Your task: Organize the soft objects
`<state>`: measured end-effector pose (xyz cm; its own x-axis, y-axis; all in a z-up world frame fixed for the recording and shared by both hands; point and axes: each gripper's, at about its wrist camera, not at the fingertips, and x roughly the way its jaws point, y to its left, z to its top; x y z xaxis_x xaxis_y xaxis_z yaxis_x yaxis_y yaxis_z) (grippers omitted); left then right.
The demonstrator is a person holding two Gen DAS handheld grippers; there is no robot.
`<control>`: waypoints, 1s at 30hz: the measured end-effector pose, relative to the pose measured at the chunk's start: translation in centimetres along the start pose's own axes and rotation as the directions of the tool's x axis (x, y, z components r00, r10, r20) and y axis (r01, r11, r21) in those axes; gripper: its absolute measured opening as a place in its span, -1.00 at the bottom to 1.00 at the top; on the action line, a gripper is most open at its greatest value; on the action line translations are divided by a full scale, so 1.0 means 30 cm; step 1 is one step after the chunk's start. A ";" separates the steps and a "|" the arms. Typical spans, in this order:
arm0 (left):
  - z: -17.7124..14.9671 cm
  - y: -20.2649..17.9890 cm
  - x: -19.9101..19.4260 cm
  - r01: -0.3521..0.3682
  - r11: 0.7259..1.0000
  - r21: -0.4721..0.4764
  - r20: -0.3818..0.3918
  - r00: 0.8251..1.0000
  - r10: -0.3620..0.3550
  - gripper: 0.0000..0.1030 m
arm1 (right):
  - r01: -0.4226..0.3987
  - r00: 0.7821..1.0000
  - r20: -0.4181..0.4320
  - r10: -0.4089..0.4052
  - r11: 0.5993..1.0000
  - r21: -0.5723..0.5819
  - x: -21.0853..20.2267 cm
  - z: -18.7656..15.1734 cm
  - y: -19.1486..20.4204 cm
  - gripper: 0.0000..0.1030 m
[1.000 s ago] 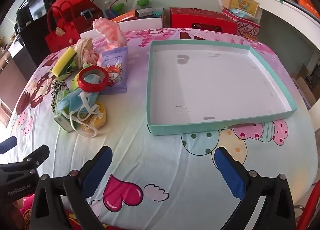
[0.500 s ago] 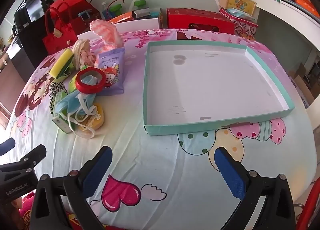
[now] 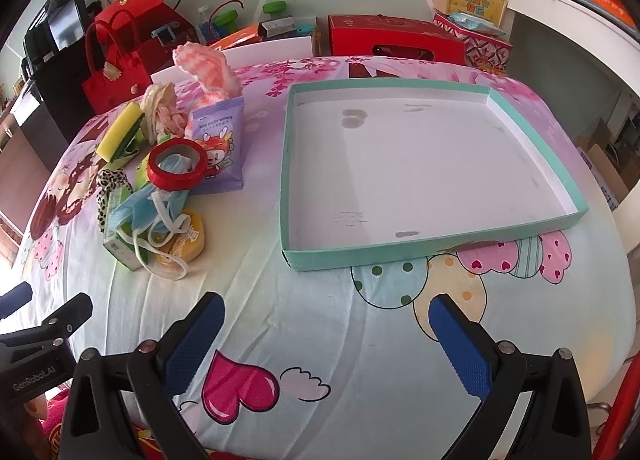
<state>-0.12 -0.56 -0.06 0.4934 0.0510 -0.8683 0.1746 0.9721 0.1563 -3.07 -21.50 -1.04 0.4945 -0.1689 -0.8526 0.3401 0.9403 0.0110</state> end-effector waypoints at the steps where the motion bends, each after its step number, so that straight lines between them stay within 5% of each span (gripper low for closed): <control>1: 0.000 0.000 0.000 0.000 1.000 0.000 0.000 1.000 0.000 1.00 | 0.000 1.000 0.000 0.000 1.000 0.001 0.000 -0.001 -0.001 1.00; 30: -0.003 0.008 0.012 -0.001 1.000 -0.008 -0.009 1.000 0.001 1.00 | 0.002 1.000 -0.001 -0.002 1.000 0.011 -0.001 0.000 -0.004 1.00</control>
<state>0.02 -0.29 -0.38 0.4860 0.0541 -0.8723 0.1675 0.9738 0.1538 -3.12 -21.59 -1.03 0.4932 -0.1709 -0.8530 0.3500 0.9366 0.0147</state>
